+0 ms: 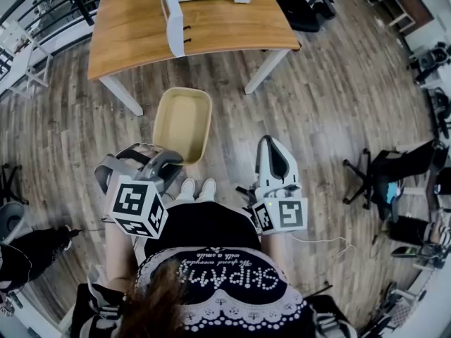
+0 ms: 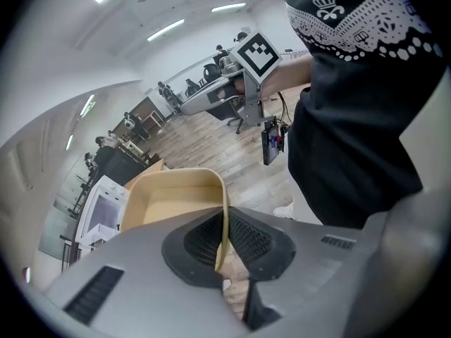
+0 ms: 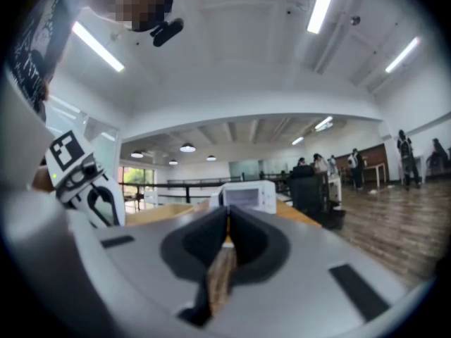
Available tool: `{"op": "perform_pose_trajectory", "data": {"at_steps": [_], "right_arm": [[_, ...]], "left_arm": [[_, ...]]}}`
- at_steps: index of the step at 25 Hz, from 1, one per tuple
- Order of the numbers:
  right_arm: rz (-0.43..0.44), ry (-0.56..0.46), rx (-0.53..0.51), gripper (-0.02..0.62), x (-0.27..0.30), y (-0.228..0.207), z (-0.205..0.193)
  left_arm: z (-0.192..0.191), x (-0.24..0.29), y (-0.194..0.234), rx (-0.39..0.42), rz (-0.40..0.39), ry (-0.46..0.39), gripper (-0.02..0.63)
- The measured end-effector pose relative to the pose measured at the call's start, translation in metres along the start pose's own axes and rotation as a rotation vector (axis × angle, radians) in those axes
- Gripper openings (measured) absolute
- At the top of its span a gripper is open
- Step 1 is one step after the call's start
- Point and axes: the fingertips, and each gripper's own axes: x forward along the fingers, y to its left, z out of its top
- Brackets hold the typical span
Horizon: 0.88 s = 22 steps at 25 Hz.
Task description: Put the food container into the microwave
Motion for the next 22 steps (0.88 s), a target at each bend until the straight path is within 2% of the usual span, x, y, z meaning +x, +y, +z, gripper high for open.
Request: {"op": "perform_pose_trajectory", "data": {"at_steps": [7,13,22], "right_arm": [[0.059,-0.056,0.002,0.034,-0.011,-0.015,0.008],[0.045,-0.041,0.01,0.034,-0.033,-0.039,0.004],[0.008,-0.003,0.046,0.034,-0.042,-0.059,-0.013]], "left_arm": [[0.013,0.009,0.004,-0.019,0.022,0.013,0.044],[0.021,0.014,-0.002,-0.043,0.042,0.044,0.044],[0.029,0.029,-0.002,-0.045,0.012,0.044,0.044]]}}
